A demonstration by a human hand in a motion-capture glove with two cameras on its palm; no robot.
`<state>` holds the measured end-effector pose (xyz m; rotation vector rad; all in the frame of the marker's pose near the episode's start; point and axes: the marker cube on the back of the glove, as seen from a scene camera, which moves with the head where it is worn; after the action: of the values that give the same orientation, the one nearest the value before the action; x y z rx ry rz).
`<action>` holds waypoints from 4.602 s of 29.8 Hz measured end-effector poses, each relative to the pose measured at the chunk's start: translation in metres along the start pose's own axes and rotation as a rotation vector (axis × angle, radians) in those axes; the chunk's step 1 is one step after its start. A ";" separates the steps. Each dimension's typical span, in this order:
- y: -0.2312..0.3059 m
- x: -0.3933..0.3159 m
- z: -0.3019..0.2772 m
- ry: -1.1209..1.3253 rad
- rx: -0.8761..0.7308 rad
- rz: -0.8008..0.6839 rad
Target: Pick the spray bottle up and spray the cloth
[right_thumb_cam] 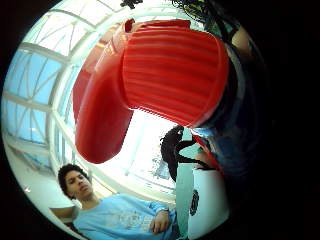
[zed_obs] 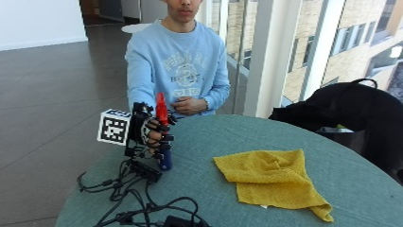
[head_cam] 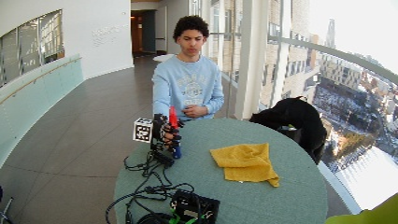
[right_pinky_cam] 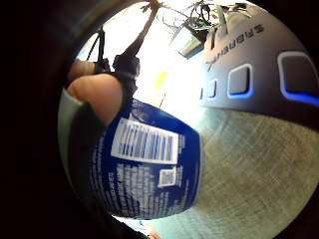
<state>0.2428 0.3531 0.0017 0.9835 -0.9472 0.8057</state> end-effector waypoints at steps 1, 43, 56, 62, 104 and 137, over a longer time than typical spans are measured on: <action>0.000 0.000 0.000 0.009 0.010 -0.005; -0.035 -0.086 0.079 0.203 -0.543 -0.005; -0.049 -0.099 0.140 0.356 -0.728 0.030; -0.047 -0.092 0.152 0.413 -0.778 0.057; -0.046 -0.073 0.137 0.437 -0.732 0.119; -0.002 -0.164 0.225 0.049 -0.578 -0.246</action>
<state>0.1207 0.1218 -0.0936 0.5556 -0.9222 0.3144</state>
